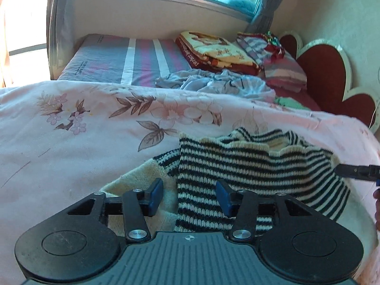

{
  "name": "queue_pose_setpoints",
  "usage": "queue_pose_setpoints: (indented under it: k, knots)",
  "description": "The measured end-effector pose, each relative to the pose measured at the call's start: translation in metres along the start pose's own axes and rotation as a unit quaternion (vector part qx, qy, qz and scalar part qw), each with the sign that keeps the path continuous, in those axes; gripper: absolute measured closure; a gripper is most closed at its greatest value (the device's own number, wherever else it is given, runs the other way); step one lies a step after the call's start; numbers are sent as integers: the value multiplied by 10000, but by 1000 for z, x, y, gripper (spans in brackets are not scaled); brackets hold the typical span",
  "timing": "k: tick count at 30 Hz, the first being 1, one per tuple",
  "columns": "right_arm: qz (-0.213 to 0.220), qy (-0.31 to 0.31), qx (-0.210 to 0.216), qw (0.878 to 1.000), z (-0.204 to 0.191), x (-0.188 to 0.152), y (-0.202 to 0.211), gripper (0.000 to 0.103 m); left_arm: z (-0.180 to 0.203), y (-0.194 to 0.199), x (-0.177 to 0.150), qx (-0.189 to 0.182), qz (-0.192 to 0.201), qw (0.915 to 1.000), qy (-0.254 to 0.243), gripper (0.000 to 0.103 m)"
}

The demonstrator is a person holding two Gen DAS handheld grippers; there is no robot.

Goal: Fold small clothes
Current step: 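Lower the folded hem onto the sweater and open both grippers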

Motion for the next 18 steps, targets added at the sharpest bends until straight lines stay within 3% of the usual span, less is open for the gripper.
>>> queue_pose_setpoints:
  k: [3,4,5,6,7,11,15,18]
  knots:
    - [-113,531,-242,9982,-15,-2,-10,65,6,0,-7,242,26,9989,-394,65]
    - [-135,717,-317,9968,-19,-1,-13,66,6,1,-7,290,80,9986,-427,74]
    - [-162,903,-420,9949,-24,0,-15,68,5,5,-7,372,228,9981,-435,91]
    - [-202,1107,-556,9921,-29,0,-17,80,3,10,-7,386,362,9979,-362,97]
    - [-232,1295,-713,9887,-33,0,-19,96,1,14,-8,322,459,9981,-272,98]
    - [166,1848,-958,9780,-48,1,-9,98,5,32,-14,321,1041,9933,-390,99]
    - [644,1897,-1138,9731,-48,11,9,98,-2,56,-13,477,1737,9833,-243,99]
    - [698,1728,-1304,9738,-34,15,7,98,-5,51,-9,577,1643,9845,-198,99]
Point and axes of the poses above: each gripper's, at about its wrist camera, not at the fingertips, and y roughly against the way its jaws point, z to its right, x to its top, the point moved 4 cm from there along -y, roughly the way its jaws point, and after that the axes turned 7 degrees about y, right-handed, at the moved point
